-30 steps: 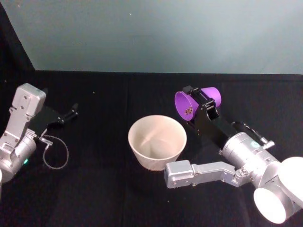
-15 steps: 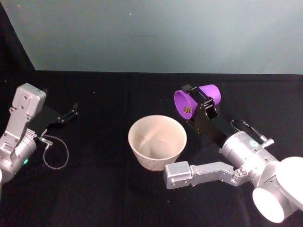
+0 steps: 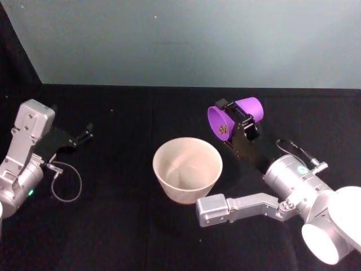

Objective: Pick up the cup and pour the mung beans from the cup into the bowl.

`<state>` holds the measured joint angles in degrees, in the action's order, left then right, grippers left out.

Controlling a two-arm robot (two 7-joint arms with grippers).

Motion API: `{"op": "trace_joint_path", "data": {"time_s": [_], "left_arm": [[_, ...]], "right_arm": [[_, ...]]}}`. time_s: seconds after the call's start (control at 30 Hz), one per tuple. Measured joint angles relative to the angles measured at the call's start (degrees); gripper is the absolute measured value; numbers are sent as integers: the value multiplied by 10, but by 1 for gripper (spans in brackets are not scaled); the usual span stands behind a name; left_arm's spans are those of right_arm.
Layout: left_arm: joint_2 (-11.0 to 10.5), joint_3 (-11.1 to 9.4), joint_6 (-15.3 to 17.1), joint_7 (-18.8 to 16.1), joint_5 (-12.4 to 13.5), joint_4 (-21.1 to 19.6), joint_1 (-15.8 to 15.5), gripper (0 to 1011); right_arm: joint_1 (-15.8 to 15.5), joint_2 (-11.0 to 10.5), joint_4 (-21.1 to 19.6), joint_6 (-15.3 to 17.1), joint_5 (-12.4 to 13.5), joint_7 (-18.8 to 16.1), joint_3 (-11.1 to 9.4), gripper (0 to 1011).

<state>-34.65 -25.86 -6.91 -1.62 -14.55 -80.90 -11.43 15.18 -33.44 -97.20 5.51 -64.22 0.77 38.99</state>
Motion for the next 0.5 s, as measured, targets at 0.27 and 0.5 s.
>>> {"op": "trace_joint_path", "data": {"time_s": [0.27,0.5], "left_arm": [[0,0,0,0,0,0,0,1000],[0,0,0,0,0,0,0,1000]], "right_arm": [[-3,0,0,-9,-18,0,-3,742],[-7,3,2,-16,-31,-3,-5,742]]}}
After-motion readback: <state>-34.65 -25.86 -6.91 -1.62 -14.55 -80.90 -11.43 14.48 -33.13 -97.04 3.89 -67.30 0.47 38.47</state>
